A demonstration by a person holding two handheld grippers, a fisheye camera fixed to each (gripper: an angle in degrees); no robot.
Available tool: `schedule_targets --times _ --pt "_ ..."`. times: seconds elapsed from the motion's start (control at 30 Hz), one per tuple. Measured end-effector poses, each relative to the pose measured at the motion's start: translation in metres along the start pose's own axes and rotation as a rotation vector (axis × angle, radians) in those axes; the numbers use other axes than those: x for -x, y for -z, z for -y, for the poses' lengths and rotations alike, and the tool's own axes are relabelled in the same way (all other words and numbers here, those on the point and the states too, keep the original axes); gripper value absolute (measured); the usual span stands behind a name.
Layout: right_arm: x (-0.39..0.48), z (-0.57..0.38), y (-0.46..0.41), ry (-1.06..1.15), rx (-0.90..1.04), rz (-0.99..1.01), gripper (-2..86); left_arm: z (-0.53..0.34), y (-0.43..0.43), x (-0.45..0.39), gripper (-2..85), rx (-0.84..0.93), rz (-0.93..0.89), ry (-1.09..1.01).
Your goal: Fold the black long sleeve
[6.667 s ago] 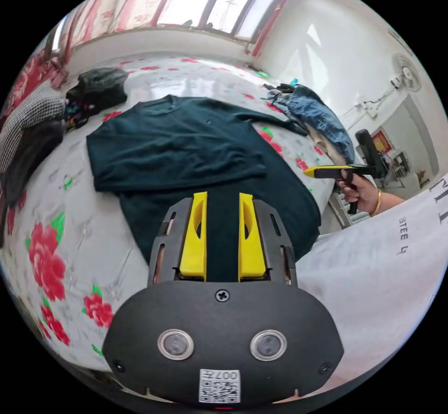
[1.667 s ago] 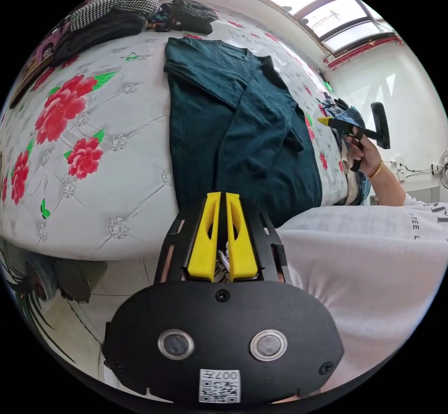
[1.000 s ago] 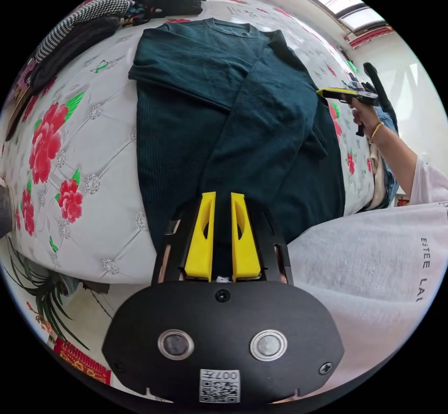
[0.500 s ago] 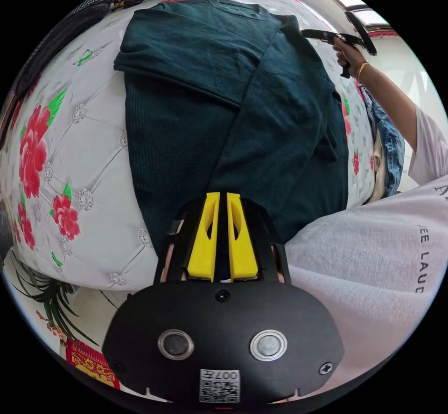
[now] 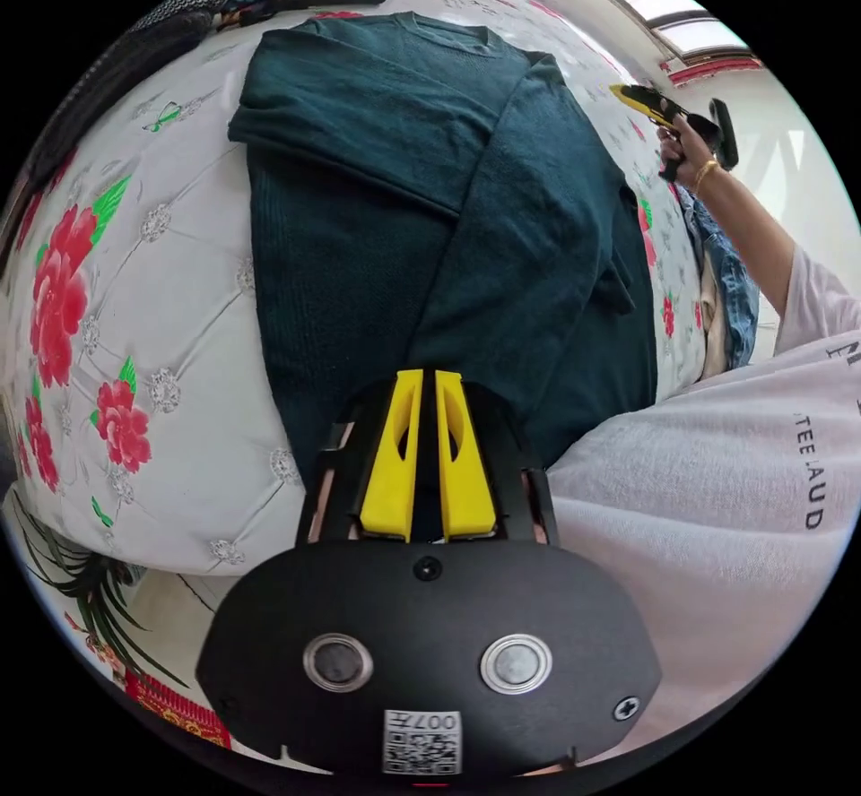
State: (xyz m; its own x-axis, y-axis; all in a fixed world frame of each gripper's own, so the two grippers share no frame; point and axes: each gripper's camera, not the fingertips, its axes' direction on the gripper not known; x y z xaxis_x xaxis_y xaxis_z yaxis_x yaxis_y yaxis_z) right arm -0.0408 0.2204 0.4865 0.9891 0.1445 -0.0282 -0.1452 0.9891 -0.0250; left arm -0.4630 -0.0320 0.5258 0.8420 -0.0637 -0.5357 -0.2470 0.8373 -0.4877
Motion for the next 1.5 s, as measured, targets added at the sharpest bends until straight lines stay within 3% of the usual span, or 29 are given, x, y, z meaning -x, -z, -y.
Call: schedule_targets --times 0.2,0.4,0.57,0.93,1.03,1.1,1.5 --pt "0.041 -0.156 0.066 0.112 0.152 -0.021 0.5 -0.057 0.023 0.023 6.4 -0.101 0.011 0.075" --pt "0.031 -0.300 0.104 0.004 0.325 -0.029 2.9 -0.127 0.016 0.058 7.5 -0.108 -0.036 0.275" --pt "0.022 -0.373 0.110 -0.081 0.395 -0.023 3.9 -0.156 0.002 0.065 9.1 -0.052 -0.042 0.264" --pt "0.051 -0.395 0.038 -0.065 0.651 0.103 4.7 -0.141 -0.053 0.062 11.4 0.122 -0.076 0.100" --pt "0.062 -0.380 0.021 0.008 0.717 -0.028 3.8 -0.125 -0.068 0.058 6.3 0.242 -0.071 0.073" --pt "0.063 -0.369 0.015 0.018 0.770 0.025 3.5 -0.119 -0.072 0.053 2.0 0.295 -0.021 0.019" --pt "0.071 -0.340 0.011 -0.015 0.822 0.194 1.1 -0.148 -0.047 0.088 -0.4 0.160 -0.157 0.013"
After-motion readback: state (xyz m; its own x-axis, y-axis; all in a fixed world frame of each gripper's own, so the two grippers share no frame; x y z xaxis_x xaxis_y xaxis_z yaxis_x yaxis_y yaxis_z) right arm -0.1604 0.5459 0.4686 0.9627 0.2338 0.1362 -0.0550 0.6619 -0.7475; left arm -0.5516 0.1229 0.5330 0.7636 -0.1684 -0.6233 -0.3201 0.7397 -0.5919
